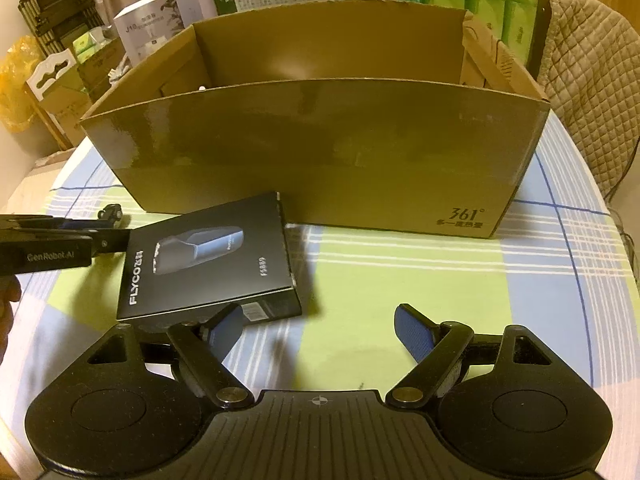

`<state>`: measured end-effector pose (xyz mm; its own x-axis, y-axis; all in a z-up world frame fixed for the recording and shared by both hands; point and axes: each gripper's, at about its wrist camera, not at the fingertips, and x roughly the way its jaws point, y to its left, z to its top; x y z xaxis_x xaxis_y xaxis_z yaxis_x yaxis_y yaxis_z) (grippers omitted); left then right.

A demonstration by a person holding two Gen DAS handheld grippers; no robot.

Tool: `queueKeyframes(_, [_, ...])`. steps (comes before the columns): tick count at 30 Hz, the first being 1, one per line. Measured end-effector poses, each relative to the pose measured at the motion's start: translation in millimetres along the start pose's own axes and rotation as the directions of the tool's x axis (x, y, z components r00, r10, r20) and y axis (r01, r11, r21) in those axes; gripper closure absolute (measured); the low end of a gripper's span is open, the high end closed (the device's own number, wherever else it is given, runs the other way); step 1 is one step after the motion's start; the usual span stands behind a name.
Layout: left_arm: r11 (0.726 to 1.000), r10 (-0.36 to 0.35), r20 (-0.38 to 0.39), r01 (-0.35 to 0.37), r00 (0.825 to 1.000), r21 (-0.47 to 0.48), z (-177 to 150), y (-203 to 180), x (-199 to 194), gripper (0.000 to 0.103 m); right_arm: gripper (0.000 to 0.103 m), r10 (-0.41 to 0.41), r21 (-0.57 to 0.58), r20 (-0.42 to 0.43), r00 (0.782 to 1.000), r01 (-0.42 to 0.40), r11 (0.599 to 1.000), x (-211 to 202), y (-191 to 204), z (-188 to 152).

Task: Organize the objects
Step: 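Move left gripper toward the black toy car while right approaches the FLYCO box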

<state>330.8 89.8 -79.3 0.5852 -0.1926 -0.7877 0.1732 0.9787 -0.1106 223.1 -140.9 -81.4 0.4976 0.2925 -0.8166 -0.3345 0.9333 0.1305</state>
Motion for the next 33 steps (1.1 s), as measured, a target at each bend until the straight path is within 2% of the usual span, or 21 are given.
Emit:
queueKeyframes(5, [0.994, -0.074, -0.017, 0.075, 0.997, 0.080, -3, -12, 4, 0.067, 0.023, 0.019, 0.054, 0.020, 1.000, -0.020, 0.998, -10, -8, -2])
queueKeyframes(8, [0.981, -0.128, -0.025, 0.130, 0.991, 0.146, -8, -27, 1, 0.067, 0.023, 0.037, 0.097, 0.034, 0.999, -0.040, 0.994, -18, -12, -3])
queueKeyframes(10, [0.970, -0.163, -0.033, 0.166, 0.986, 0.176, -12, -37, 0, 0.067, 0.023, 0.020, 0.112, 0.021, 1.000, -0.022, 0.993, -20, -16, -7])
queueKeyframes(13, [0.960, -0.164, -0.031, 0.167, 0.986, 0.224, -15, -49, -2, 0.066, 0.023, 0.014, 0.118, -0.007, 1.000, -0.013, 0.993, -17, -20, -13])
queueKeyframes(16, [0.962, -0.165, -0.032, 0.168, 0.986, 0.214, -13, -48, -2, 0.066, 0.023, 0.003, 0.128, -0.018, 1.000, 0.000, 0.992, -12, -27, -14])
queueKeyframes(20, [0.964, -0.157, -0.021, 0.157, 0.987, 0.214, -10, -46, -2, 0.065, 0.023, 0.057, 0.212, 0.027, 0.998, -0.061, 0.975, -16, -37, -12])
queueKeyframes(23, [0.967, -0.161, -0.007, 0.159, 0.987, 0.198, -7, -40, -5, 0.062, 0.023, 0.009, 0.195, 0.013, 1.000, -0.011, 0.981, -15, -32, -11])
queueKeyframes(27, [0.970, -0.161, 0.010, 0.156, 0.987, 0.185, -2, -38, -2, 0.062, 0.023, -0.003, 0.189, 0.011, 1.000, 0.001, 0.982, -13, -33, -8])
queueKeyframes(30, [0.953, -0.219, 0.013, 0.212, 0.976, 0.217, -3, -43, -2, 0.058, 0.023, -0.029, 0.196, 0.021, 0.999, 0.025, 0.980, -16, -36, -6])
queueKeyframes(33, [0.939, -0.257, 0.000, 0.250, 0.966, 0.235, -3, -50, 1, 0.049, 0.023, -0.040, 0.184, 0.022, 0.999, 0.035, 0.982, -16, -37, -4])
